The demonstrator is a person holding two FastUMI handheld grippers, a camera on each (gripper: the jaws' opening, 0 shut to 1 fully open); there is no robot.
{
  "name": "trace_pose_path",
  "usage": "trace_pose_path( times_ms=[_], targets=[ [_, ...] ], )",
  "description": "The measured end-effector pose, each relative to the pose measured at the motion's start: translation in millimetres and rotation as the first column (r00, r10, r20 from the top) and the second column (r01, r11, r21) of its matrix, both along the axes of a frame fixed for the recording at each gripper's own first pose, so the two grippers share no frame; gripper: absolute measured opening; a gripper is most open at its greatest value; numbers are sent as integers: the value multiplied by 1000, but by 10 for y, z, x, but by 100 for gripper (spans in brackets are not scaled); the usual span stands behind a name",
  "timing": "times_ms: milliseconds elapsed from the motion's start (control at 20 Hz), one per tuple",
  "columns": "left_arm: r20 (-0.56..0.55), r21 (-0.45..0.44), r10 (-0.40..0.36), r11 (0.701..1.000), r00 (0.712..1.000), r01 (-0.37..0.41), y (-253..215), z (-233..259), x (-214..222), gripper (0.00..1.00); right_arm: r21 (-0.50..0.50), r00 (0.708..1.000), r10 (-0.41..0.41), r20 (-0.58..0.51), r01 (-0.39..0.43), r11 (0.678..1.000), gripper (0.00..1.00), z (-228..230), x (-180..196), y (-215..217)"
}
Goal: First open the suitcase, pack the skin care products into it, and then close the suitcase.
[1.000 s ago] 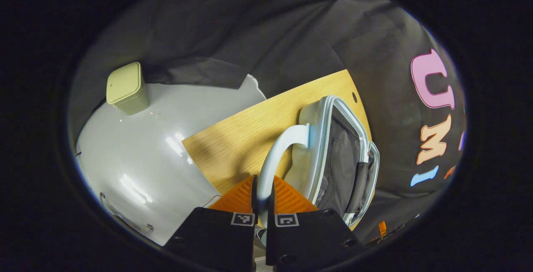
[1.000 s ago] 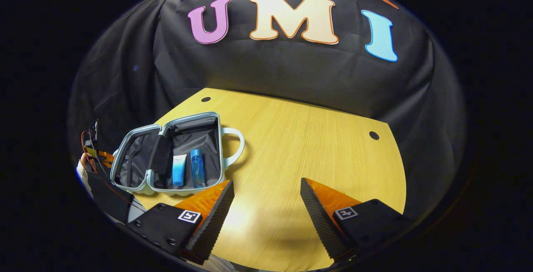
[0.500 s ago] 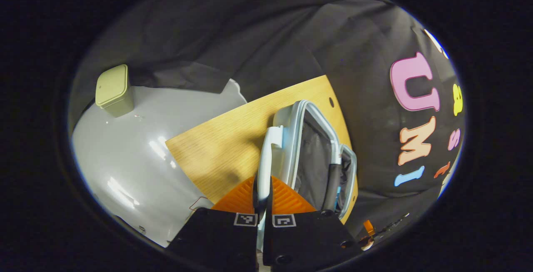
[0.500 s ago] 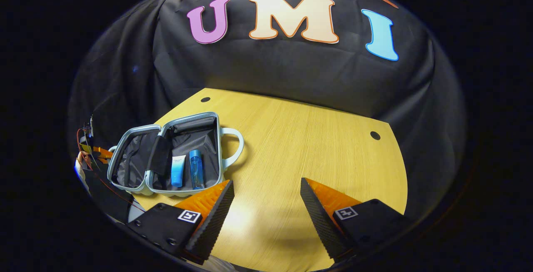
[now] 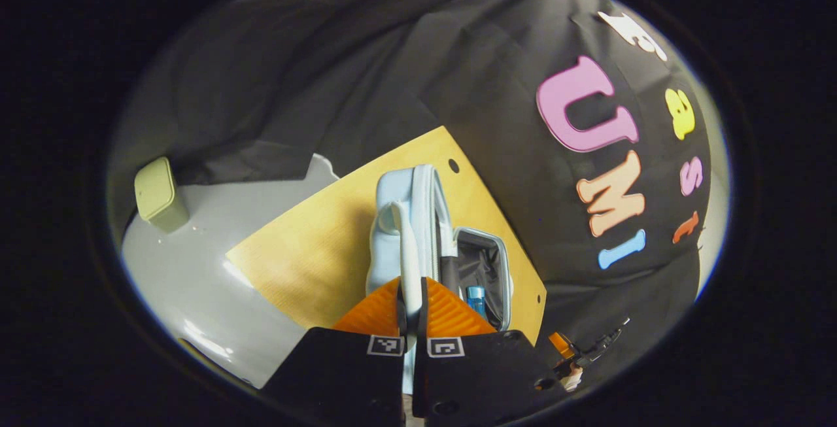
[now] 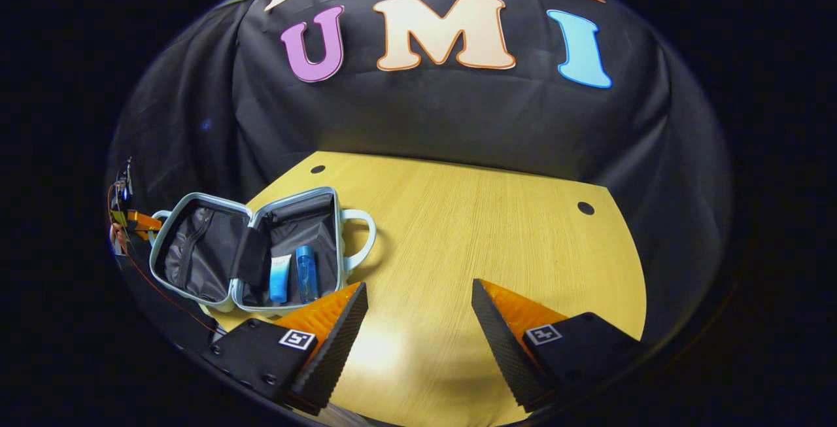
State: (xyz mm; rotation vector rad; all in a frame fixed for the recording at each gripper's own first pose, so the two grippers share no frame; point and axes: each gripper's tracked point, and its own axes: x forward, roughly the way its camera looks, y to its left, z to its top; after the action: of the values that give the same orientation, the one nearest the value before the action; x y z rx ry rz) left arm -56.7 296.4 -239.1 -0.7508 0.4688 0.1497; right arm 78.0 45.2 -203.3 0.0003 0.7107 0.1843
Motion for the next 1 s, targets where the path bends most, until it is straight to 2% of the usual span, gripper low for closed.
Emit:
trace_pose_path(
  times_ms=[250, 650, 750, 800, 900, 1000],
  targets=[
    [36, 63, -86, 994, 996, 84, -464, 446, 134, 0, 10, 998, -51, 29, 51, 999, 100, 21, -7, -268],
    [66, 144, -247, 961, 967, 236, -1258, 868, 560, 0, 2, 987, -140, 85, 140, 990, 100, 203, -146, -728],
    [61, 163, -292, 946, 954, 279, -1477, 919, 666, 0, -5, 984, -153, 93, 154, 988, 97, 220, -201, -800],
    [57, 172, -319, 937, 946, 305, -1608, 942, 730, 0, -12, 983, -157, 96, 159, 987, 100, 223, -232, -830],
    [45, 189, -374, 913, 926, 360, -1871, 974, 846, 0, -17, 981, -166, 100, 169, 986, 97, 221, -293, -871],
    [32, 203, -428, 888, 903, 413, -2138, 974, 950, 0, -6, 979, -177, 101, 178, 984, 100, 226, -358, -879]
  ],
)
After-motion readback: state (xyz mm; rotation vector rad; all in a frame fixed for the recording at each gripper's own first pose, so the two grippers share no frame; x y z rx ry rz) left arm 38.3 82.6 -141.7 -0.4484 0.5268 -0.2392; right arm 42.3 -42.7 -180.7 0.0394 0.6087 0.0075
